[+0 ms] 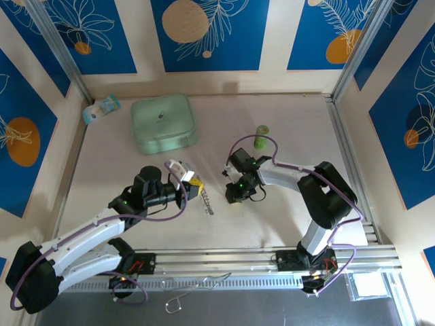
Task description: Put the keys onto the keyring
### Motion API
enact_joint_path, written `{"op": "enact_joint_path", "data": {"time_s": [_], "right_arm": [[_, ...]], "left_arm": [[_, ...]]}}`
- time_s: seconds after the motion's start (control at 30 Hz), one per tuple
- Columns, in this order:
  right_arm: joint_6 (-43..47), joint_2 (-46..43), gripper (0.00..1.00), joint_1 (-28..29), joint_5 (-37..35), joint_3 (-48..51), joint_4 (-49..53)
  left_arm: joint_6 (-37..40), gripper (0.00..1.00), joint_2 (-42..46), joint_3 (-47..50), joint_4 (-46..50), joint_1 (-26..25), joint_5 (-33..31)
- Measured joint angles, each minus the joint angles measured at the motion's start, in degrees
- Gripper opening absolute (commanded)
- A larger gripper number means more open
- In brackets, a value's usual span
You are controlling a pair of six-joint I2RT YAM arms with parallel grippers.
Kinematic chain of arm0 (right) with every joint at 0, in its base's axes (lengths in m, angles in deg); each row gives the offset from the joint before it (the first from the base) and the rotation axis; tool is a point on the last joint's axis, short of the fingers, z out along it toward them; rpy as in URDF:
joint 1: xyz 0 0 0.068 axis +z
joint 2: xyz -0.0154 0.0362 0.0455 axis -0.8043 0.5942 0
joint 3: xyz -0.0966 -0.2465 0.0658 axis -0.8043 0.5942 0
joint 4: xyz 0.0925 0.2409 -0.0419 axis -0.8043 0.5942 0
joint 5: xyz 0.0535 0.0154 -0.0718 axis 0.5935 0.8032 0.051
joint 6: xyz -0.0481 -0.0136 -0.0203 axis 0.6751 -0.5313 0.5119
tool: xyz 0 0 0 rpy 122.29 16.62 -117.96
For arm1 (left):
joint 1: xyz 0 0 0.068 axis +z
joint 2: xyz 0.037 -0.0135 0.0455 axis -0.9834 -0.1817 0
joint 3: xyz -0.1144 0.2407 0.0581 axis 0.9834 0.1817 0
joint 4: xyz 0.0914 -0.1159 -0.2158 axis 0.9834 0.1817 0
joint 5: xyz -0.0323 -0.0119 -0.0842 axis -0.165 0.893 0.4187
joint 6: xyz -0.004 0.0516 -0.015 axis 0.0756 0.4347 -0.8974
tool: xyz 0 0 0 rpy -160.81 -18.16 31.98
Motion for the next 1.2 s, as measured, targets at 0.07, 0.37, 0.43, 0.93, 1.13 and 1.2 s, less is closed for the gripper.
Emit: {"op": "enact_joint_path", "data": {"time_s": [0.07, 0.37, 0.43, 0.93, 1.13, 1.2], "right_arm": [[0.0, 0.0, 0.15, 0.2, 0.0, 0.0, 0.0], [0.0, 0.0, 0.1, 0.3, -0.3, -0.4, 0.9], [0.0, 0.0, 0.08, 0.4, -0.5, -0.7, 0.9], [0.0, 0.1, 0.14, 0.4, -0.7, -0.9, 1.5], [0.0, 0.5, 0.13, 0.7, -0.6, -1.4, 1.9], [0.0, 0.8, 0.13, 0.7, -0.6, -1.6, 1.9]], "left_arm": [[0.0, 0.0, 0.0, 0.0, 0.0, 0.0, 0.0], [0.4, 0.0, 0.0, 0.0, 0.0, 0.0, 0.0], [0.6, 0.0, 0.0, 0.0, 0.0, 0.0, 0.0], [1.0, 0.0, 0.0, 0.0, 0.0, 0.0, 0.0], [1.0, 0.0, 0.0, 0.0, 0.0, 0.0, 0.0], [1.0, 0.0, 0.0, 0.0, 0.0, 0.0, 0.0]]}}
